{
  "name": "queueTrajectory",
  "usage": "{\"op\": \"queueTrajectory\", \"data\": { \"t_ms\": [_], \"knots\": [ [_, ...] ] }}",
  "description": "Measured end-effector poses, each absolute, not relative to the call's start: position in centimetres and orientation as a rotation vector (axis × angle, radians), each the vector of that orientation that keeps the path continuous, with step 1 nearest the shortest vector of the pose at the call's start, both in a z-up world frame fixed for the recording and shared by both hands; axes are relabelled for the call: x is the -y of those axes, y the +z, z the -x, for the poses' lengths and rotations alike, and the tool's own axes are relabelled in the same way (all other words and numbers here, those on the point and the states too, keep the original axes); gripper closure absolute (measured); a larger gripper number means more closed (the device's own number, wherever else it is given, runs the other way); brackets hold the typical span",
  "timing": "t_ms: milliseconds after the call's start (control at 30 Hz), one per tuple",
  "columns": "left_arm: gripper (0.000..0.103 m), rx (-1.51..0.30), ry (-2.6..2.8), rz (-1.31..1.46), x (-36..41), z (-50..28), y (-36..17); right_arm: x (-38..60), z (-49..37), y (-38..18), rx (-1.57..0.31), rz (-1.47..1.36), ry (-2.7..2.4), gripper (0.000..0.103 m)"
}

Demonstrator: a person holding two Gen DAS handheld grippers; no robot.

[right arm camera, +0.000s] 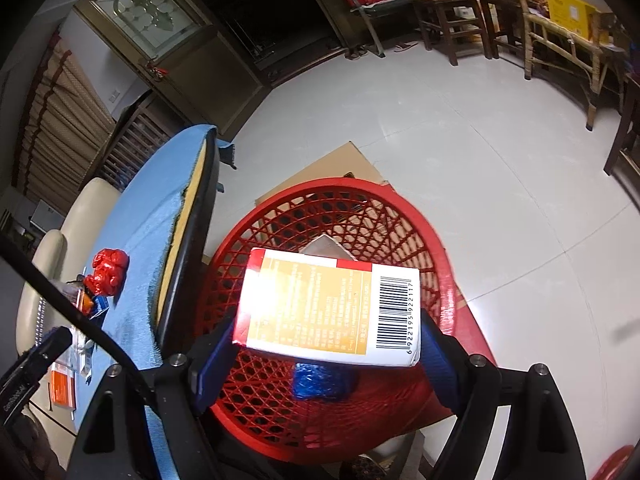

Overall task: Collect trash
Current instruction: 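Carry the medicine box into the red basket and open the right tool while the left tool carries the container, then lower the clear container over the red basket and open the left tool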

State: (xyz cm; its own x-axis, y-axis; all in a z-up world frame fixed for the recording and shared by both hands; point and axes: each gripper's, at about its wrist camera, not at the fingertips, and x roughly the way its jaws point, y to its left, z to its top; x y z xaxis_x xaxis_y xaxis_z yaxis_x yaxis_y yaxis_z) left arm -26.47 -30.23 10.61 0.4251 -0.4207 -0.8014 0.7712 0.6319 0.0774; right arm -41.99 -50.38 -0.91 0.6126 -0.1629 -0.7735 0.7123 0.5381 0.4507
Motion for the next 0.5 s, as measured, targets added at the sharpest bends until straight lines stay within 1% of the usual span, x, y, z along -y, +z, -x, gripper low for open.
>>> {"op": "queueTrajectory", "data": {
  "t_ms": [67, 133, 200, 233, 367, 500],
  "knots": [
    [0.056, -0.832, -0.793, -0.481, 30.6, 26.9, 10.7, 50.7, 41.9, -1.2, -0.756, -0.86, -0.6, 0.017],
    [0.056, -0.83, -0.801, -0.487, 30.9, 27.2, 10.8, 51.2, 42.0, -1.6, -0.777, -0.874, -0.627, 0.013],
    [0.056, -0.825, -0.803, -0.489, 31.2, 27.5, 10.9, 51.4, 42.2, -1.8, -0.769, -0.885, -0.633, 0.004],
    [0.056, -0.824, -0.803, -0.49, 31.3, 27.6, 11.0, 51.4, 42.4, -1.6, -0.745, -0.891, -0.615, 0.002],
    [0.056, -0.824, -0.806, -0.488, 31.7, 28.0, 11.3, 51.6, 43.2, -1.0, -0.691, -0.91, -0.593, 0.002],
    [0.056, -0.805, -0.834, -0.505, 32.6, 28.8, 11.4, 52.5, 45.4, 0.2, -0.598, -0.943, -0.624, 0.002]
  ]
}}
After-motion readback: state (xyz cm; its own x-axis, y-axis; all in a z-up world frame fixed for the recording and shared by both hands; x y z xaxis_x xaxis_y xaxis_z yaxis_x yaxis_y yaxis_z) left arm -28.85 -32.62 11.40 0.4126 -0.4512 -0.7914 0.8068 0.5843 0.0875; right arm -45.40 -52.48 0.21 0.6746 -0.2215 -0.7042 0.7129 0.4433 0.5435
